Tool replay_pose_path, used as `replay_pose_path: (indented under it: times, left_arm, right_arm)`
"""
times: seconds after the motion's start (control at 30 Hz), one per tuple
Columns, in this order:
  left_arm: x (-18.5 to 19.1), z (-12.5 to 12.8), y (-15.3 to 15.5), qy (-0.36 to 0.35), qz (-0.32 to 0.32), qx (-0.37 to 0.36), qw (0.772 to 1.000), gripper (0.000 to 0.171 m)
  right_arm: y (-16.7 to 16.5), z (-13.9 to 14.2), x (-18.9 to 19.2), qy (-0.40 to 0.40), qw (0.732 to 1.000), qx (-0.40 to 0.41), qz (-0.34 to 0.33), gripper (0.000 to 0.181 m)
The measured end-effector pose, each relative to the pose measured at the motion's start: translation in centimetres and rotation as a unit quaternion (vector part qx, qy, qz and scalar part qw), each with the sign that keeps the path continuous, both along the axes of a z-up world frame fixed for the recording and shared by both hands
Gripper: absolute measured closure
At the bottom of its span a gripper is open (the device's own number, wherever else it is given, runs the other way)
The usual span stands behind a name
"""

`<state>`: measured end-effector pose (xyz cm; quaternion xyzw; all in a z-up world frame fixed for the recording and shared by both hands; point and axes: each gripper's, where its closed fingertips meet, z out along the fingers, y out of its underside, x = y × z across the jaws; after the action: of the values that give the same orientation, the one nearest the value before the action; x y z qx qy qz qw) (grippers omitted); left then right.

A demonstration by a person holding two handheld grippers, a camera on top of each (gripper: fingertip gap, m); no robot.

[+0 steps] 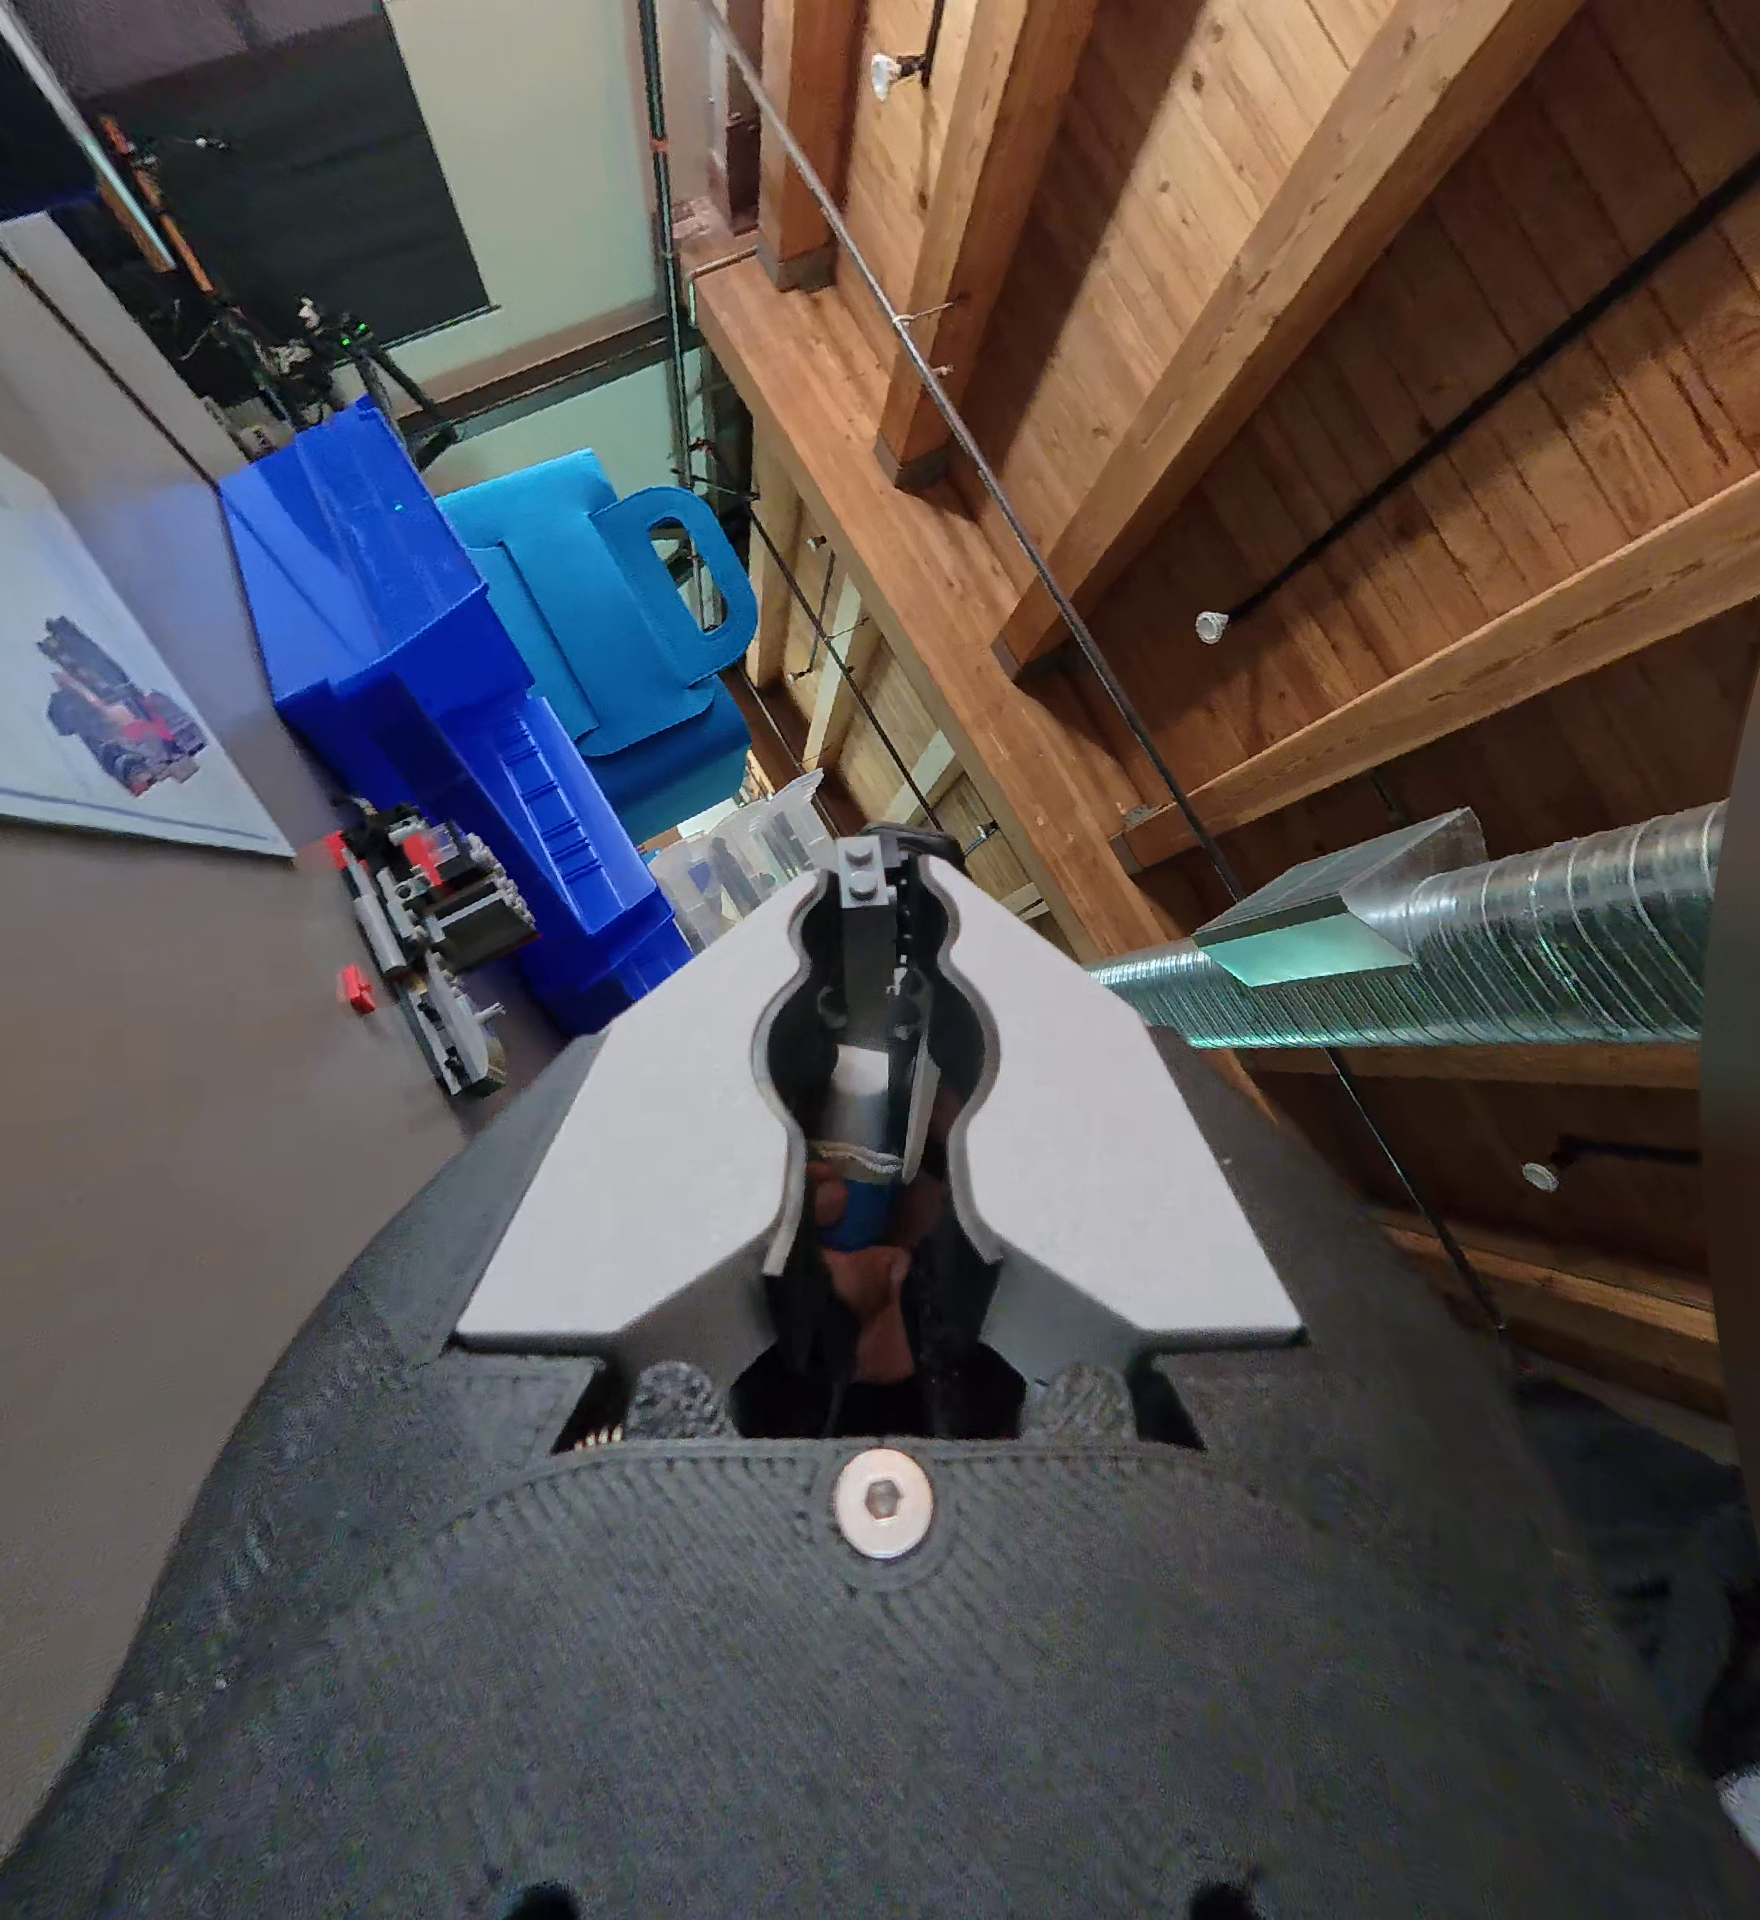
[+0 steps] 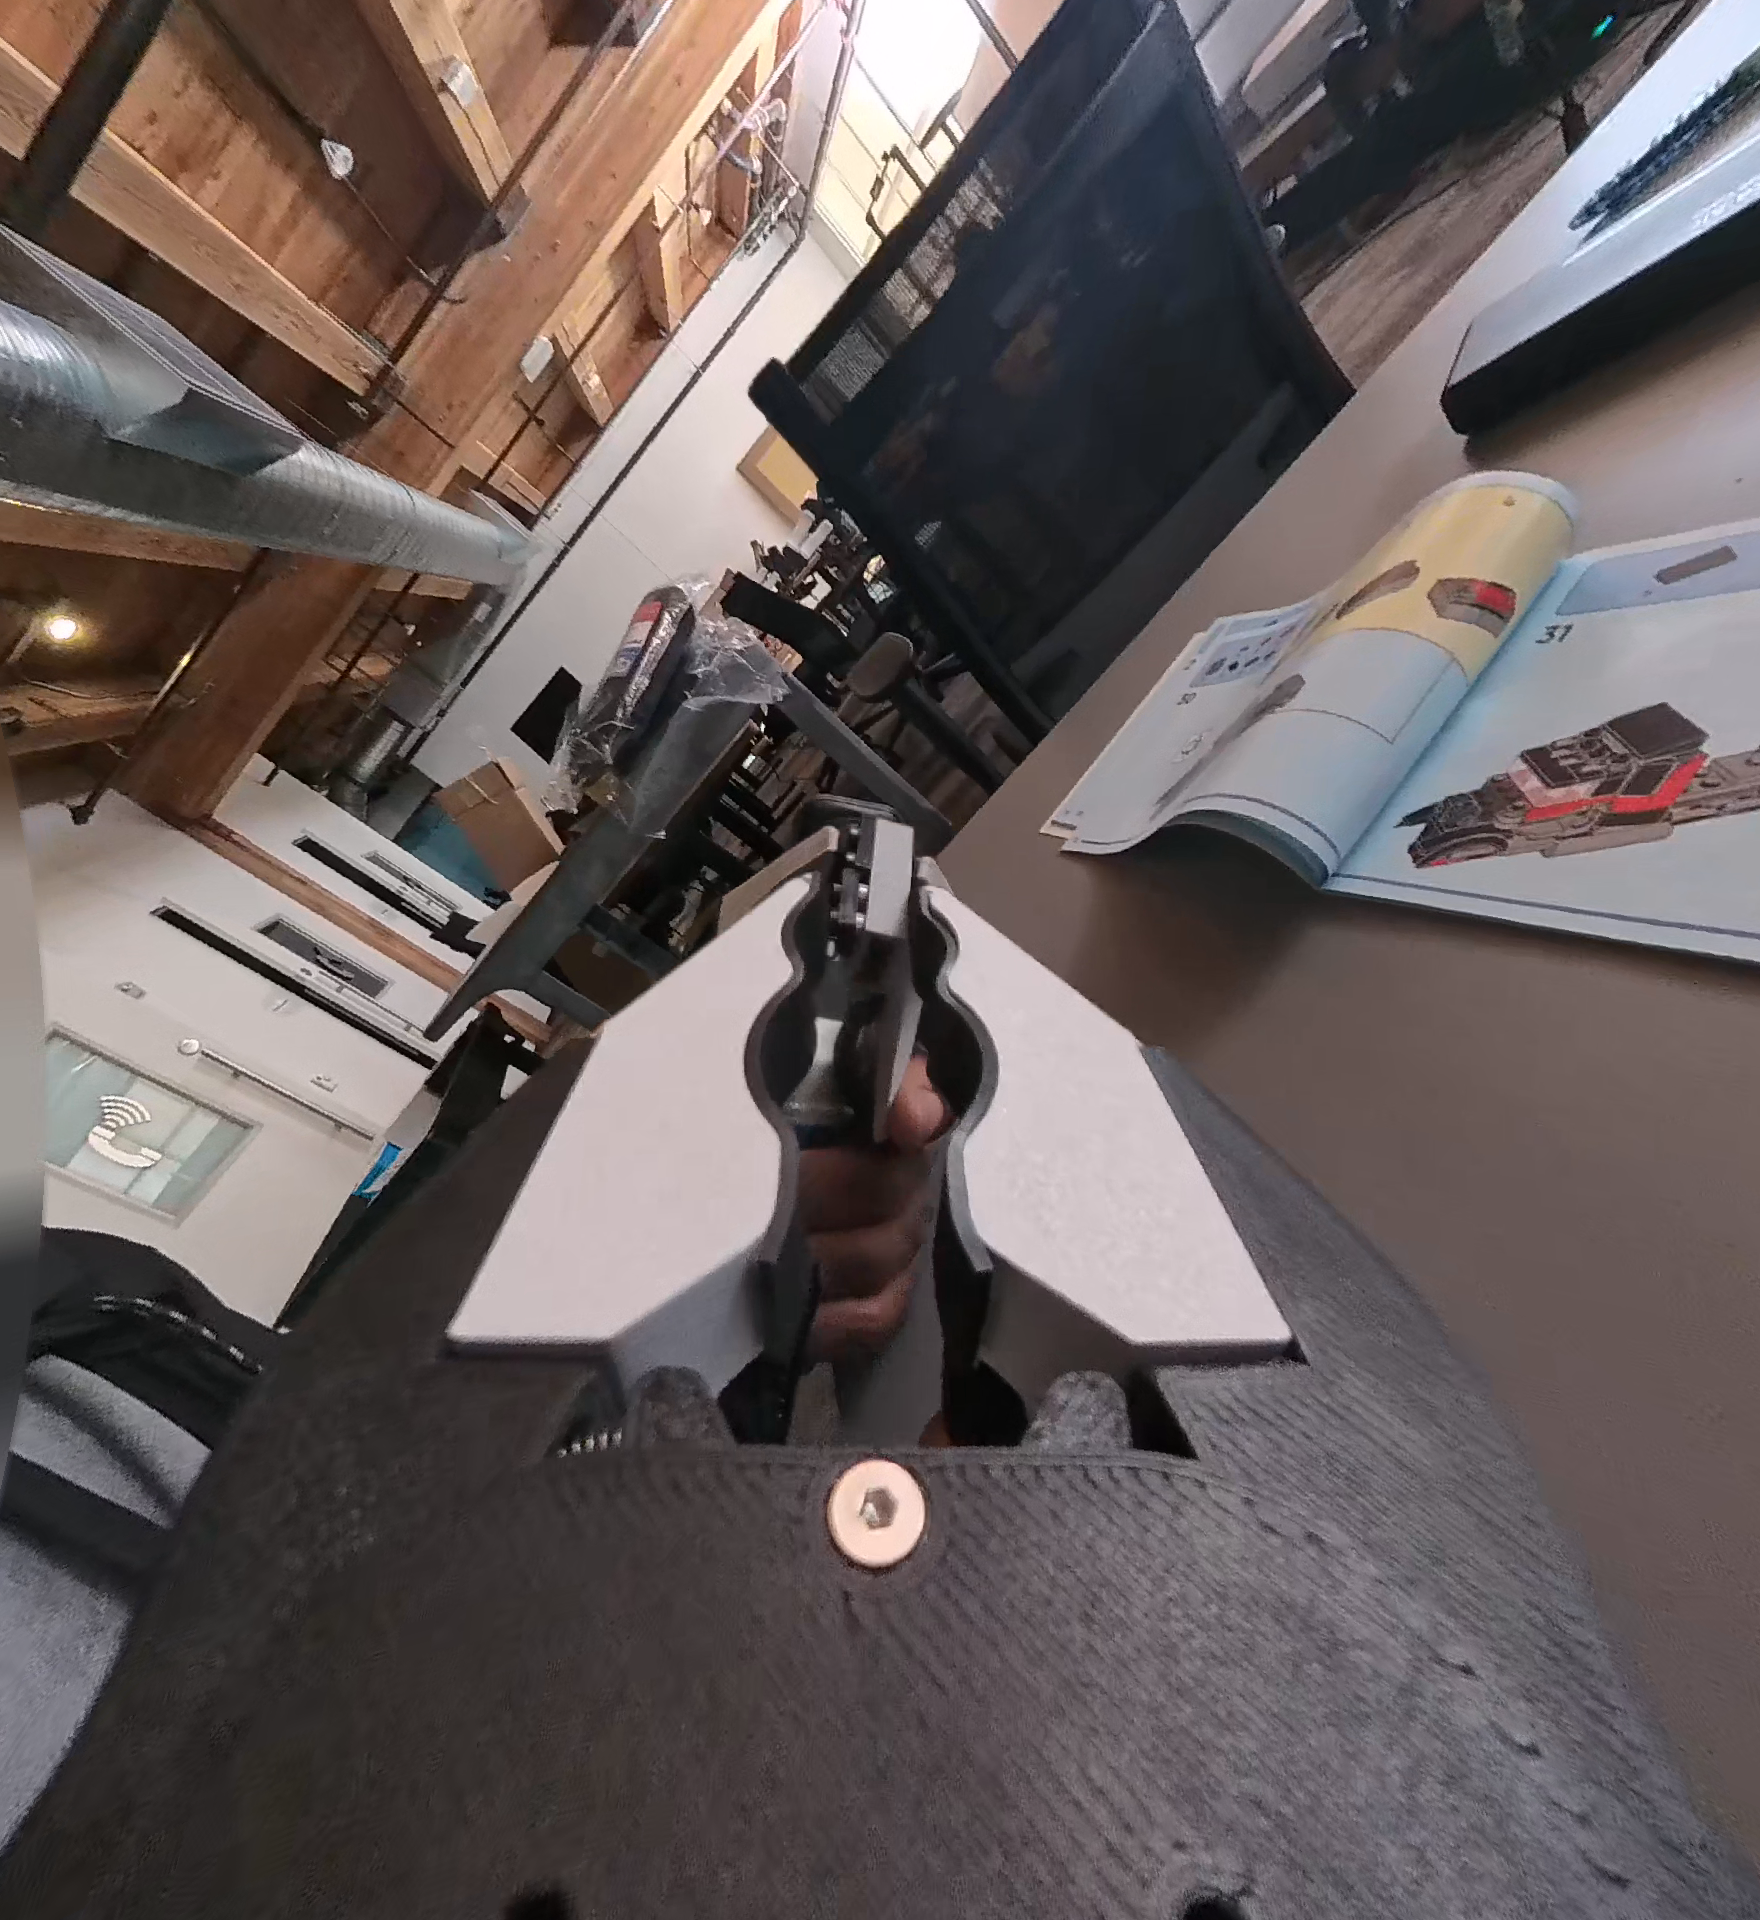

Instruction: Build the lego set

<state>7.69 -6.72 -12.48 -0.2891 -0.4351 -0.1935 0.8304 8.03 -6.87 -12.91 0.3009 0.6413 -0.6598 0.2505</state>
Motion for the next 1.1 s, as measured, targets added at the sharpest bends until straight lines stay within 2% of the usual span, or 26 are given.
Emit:
replay_pose_path:
  times: [0.2, 0.43, 0.6, 1.1]
  left_arm:
    - [0.5, 1.1, -0.1, 0.035, 0.007, 0.005, 0.999, 0.158]
    - [1.2, 2.3, -0.3, 0.078, 0.014, 0.011, 0.997, 0.157]
    - [1.8, 3.2, -0.4, 0.107, 0.022, 0.012, 0.994, 0.157]
    - [2.9, 4.0, -0.4, 0.152, 0.026, 0.005, 0.988, 0.157]
  right_arm:
    - [-0.1, 1.1, 0.4, 0.015, 1.0, -0.013, -0.003, 0.167]
    - [-0.2, 2.4, 1.1, 0.069, 0.998, -0.008, -0.01, 0.168]
    - [-0.4, 3.3, 1.5, 0.06, 0.998, -0.032, -0.006, 0.168]
    - [-0.4, 4.3, 2.4, 0.111, 0.993, -0.036, -0.008, 0.169]
